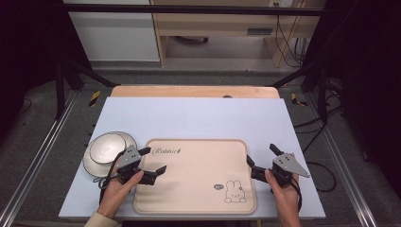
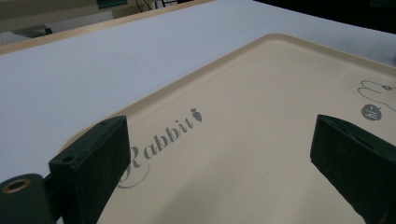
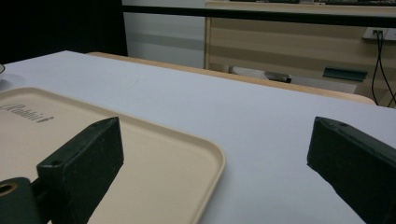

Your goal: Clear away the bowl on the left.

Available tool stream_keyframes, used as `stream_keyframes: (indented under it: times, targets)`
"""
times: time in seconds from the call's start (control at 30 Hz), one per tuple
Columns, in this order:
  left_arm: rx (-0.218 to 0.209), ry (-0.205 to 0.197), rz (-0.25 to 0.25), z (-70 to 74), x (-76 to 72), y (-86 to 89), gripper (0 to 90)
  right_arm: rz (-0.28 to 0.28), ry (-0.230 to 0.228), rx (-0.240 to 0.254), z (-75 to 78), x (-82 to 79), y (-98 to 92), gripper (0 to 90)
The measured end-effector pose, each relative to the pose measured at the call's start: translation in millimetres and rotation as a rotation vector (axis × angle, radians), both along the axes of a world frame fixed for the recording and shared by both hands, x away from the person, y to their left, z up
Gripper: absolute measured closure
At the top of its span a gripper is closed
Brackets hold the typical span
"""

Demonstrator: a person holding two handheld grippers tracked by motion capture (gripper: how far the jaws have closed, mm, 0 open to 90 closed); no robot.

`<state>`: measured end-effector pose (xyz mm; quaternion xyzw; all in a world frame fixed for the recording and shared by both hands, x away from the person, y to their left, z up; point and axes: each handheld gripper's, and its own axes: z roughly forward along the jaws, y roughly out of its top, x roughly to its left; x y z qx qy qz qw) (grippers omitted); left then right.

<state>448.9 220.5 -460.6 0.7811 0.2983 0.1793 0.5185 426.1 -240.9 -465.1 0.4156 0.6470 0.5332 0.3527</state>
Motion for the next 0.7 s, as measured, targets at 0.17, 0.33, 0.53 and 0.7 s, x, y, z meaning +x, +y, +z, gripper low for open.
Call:
stream_keyframes:
  times: [0.17, 0.33, 0.53, 0.7]
  targets:
    - [-0.013, -0.002, 0.004, 4.2, -2.1, -0.8, 4.7, 0.000, 0.003, 0.007, 0.1, 0.1, 0.9, 4.0]
    - [-0.023, -0.004, -0.002, 8.5, -4.2, -1.9, 4.6, 0.003, 0.004, -0.008, 0.0, -0.1, 3.0, 4.1]
    - [-0.031, -0.025, 0.006, 19.6, -7.0, -0.2, 4.7, -0.021, 0.001, -0.001, 1.8, 0.2, 2.5, 4.1]
    - [-0.026, -0.061, 0.041, 35.9, -7.3, 8.1, 5.4, -0.029, 0.005, -0.013, 0.6, -0.2, 3.2, 4.4]
